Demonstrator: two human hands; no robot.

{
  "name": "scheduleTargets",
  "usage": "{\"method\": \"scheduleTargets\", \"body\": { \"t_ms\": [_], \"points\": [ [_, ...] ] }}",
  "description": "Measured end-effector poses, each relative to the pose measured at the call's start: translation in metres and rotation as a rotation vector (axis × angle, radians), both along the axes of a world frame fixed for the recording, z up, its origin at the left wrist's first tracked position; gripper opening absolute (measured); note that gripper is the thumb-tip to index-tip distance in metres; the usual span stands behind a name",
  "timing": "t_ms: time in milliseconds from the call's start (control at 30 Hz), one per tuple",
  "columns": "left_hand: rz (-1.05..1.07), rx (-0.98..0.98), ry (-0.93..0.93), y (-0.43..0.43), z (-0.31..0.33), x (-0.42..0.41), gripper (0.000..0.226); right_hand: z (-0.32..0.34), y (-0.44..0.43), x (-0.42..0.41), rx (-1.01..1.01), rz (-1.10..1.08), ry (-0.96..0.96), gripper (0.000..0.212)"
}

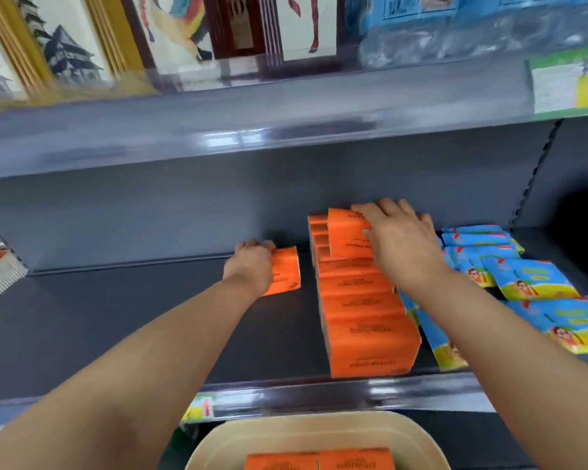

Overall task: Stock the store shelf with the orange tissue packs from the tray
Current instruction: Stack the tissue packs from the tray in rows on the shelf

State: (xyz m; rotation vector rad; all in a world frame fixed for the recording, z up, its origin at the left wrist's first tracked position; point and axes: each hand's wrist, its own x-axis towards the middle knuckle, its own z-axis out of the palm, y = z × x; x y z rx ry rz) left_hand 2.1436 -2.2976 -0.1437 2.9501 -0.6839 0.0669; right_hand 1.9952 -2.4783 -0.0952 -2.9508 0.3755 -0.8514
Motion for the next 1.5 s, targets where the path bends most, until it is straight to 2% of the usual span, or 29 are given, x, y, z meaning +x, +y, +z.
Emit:
{"method": "scheduleTargets", "body": {
  "t_ms": [267,533,767,900,1033,1200,1300,1400,1500],
  "points": [
    [0.093,-0.026,-0.166,-0.048,-0.005,0.053,0.050,-0.019,-0.027,0.025,0.067,-0.011,-0.006,0.050],
    [0.035,-0.153,-0.183,-0.069,-0.012,0.070,0.052,-0.024,-0.032,0.020,0.063,0.029,-0.031,0.060],
    [0.003,-0.321,-0.193,-0.043,-0.008,0.062,0.060,-0.006,-0.021,0.021,0.009,0.018,-0.020,0.059],
    [-0.017,-0.376,-0.199,-0.007,0.006,0.058,0.054,0.017,0.007,0.052,0.046,0.113,-0.030,0.049],
    [0.021,-0.439,-0.168,0.026,0.018,0.063,0.052,0.017,0.043,0.103,0.109,0.224,0.063,0.046],
    [0.032,-0.470,-0.116,0.046,0.015,0.072,0.057,-0.002,0.071,0.150,0.087,0.253,0.186,0.044],
    [-0.004,-0.468,-0.064,0.047,0.005,0.075,0.055,-0.017,0.076,0.162,0.078,0.246,0.224,0.044],
    [-0.075,-0.455,0.003,0.040,-0.007,0.074,0.041,-0.031,0.071,0.165,0.021,0.212,0.301,0.047],
    [-0.115,-0.391,0.057,0.028,-0.017,0.066,0.043,-0.033,0.059,0.152,0.033,0.189,0.381,0.054]
  ]
}}
